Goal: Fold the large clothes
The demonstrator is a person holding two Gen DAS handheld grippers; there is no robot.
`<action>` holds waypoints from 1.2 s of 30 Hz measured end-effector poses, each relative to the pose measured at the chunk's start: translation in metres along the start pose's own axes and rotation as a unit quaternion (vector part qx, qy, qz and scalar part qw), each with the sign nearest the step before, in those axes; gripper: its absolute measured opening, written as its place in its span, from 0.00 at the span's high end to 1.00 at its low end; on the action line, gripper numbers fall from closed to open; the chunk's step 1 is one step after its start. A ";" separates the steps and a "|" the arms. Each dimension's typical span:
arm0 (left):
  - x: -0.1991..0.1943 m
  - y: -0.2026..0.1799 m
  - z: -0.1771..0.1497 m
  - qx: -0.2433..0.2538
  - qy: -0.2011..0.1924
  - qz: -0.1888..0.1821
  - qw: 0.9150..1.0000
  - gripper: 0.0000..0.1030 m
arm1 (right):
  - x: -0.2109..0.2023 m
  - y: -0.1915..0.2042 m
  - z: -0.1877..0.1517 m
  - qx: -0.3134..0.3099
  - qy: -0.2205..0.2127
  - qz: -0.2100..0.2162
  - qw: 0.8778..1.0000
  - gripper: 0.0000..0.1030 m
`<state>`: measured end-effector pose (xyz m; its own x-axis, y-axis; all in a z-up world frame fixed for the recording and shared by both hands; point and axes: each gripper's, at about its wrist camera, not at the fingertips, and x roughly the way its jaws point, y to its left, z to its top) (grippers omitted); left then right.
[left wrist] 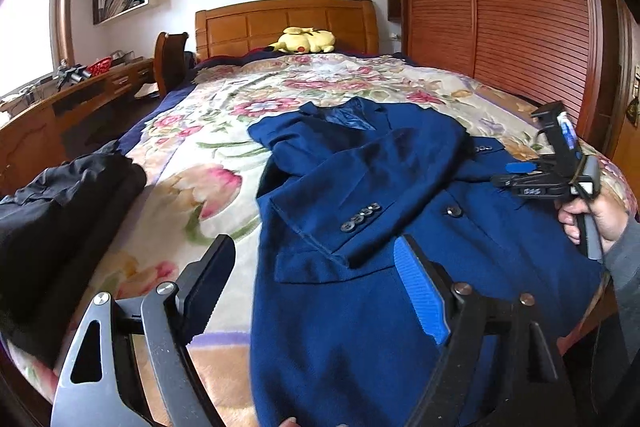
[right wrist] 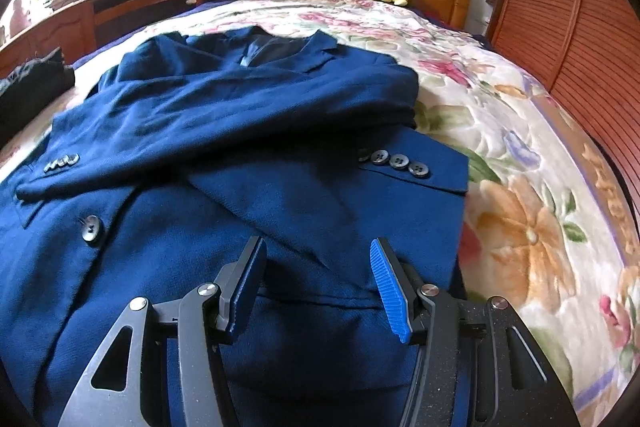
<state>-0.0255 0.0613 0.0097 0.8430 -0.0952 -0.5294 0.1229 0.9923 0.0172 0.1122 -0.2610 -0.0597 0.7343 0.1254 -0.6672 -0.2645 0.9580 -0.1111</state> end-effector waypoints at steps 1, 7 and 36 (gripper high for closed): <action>0.000 0.001 -0.001 -0.002 0.003 0.005 1.000 0.20 | -0.005 -0.001 -0.001 0.002 -0.004 0.002 1.000 0.46; -0.003 0.013 -0.014 -0.015 0.023 0.016 1.000 0.20 | -0.035 -0.005 -0.017 0.011 -0.020 0.008 1.000 0.46; -0.002 0.033 -0.078 -0.034 0.091 -0.035 0.995 0.48 | -0.124 -0.048 -0.112 0.031 0.037 0.014 0.999 0.27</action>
<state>-0.0637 0.0999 -0.0548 0.7244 -0.1536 -0.6720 0.1363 0.9875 -0.0788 -0.0362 -0.3513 -0.0540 0.6784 0.1362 -0.7220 -0.2440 0.9687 -0.0465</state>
